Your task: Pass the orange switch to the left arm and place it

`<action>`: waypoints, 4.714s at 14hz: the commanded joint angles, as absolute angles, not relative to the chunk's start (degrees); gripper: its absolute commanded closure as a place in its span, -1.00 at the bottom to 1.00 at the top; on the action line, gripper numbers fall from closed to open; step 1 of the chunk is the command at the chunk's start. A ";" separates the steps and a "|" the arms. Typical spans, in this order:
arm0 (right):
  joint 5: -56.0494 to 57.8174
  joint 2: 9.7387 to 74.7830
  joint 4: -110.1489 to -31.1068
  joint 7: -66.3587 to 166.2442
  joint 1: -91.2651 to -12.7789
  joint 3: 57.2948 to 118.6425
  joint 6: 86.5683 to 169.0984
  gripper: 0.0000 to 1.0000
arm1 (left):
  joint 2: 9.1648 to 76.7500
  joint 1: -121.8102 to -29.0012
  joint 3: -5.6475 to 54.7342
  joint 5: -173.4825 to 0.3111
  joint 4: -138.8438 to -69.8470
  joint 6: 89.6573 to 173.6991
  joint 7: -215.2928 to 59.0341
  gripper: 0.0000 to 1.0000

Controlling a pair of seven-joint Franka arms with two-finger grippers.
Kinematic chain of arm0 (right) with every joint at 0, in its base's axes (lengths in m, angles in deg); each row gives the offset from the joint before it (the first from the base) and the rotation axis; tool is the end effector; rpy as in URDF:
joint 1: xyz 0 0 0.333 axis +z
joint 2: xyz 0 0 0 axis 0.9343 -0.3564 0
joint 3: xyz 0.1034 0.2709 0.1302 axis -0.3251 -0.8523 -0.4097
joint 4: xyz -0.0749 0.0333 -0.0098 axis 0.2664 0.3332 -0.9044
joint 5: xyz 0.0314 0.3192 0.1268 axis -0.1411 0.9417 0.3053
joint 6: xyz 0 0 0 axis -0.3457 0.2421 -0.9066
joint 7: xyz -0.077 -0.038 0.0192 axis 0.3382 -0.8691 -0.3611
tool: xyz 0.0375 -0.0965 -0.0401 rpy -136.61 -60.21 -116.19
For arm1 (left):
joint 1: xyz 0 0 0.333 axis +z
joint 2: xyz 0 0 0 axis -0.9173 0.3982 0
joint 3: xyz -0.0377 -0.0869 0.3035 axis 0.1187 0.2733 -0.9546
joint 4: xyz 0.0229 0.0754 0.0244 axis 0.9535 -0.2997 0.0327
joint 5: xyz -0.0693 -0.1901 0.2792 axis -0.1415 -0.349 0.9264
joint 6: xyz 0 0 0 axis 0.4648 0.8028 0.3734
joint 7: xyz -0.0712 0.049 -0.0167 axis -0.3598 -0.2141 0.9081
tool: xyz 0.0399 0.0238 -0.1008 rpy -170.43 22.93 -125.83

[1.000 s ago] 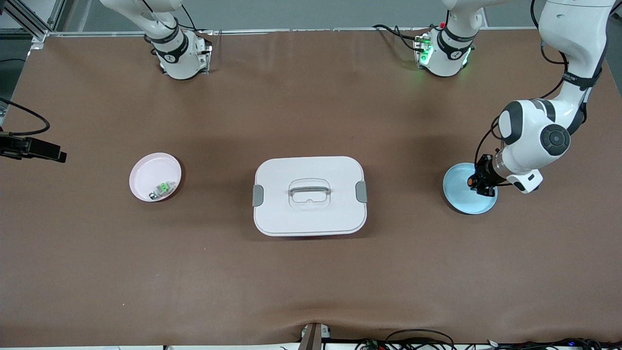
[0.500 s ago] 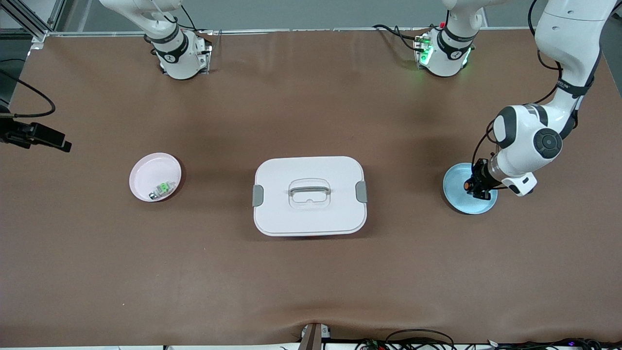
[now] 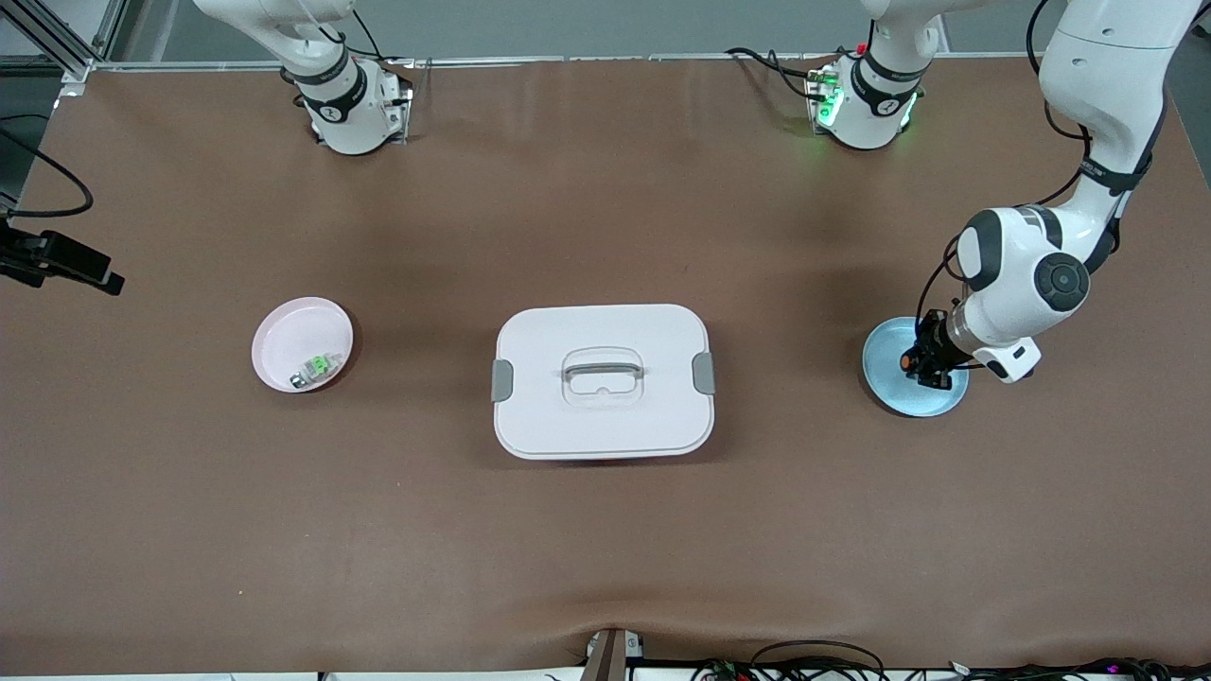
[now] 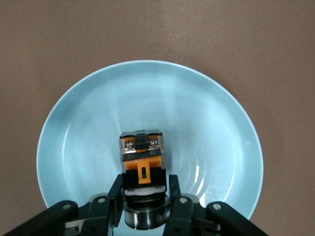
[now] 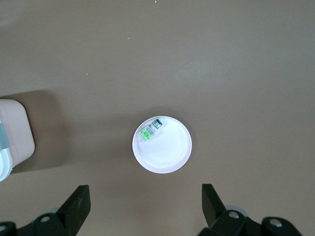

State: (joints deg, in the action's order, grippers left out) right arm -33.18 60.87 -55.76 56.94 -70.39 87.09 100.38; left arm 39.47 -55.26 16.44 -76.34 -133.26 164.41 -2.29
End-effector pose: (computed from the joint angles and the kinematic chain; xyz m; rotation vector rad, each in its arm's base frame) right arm 0.5269 -0.0462 0.6196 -3.0910 0.2083 0.0224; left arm 0.5192 0.0099 0.2359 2.3248 2.0587 -0.0679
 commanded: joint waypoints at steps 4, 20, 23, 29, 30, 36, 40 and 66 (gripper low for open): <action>-33.50 63.44 -56.51 57.00 -70.61 87.00 100.63 -1.00 | 38.87 -55.37 16.85 -74.61 -132.69 164.98 -0.82 -1.00; -32.62 63.00 -55.37 57.61 -70.88 87.09 97.39 -1.00 | 38.70 -57.04 17.12 -74.69 -130.75 164.37 -5.45 -1.00; -32.53 63.00 -55.37 57.61 -70.62 86.91 95.45 -1.00 | 37.82 -57.48 17.29 -75.57 -131.37 164.19 -20.19 -1.00; -33.15 63.00 -55.45 56.65 -70.26 86.39 95.36 -1.00 | 37.55 -58.88 17.29 -78.47 -132.25 164.10 -52.18 -1.00; -33.24 63.09 -55.45 56.64 -69.83 86.39 95.18 -1.00 | 37.55 -58.88 17.29 -78.47 -132.25 164.10 -57.37 -1.00; -33.41 63.35 -55.45 53.15 -69.38 86.39 94.65 -1.00 | 36.85 -60.02 17.03 -81.19 -132.16 164.10 -76.05 -1.00; -33.59 63.35 -55.37 51.11 -69.56 86.56 95.18 -1.00 | 36.59 -60.47 16.85 -81.28 -132.16 164.19 -76.23 -1.00; -35.08 63.62 -55.36 55.41 -69.30 86.47 97.47 -1.00 | 23.59 -74.09 2.35 -77.42 -107.81 126.06 -79.75 -1.00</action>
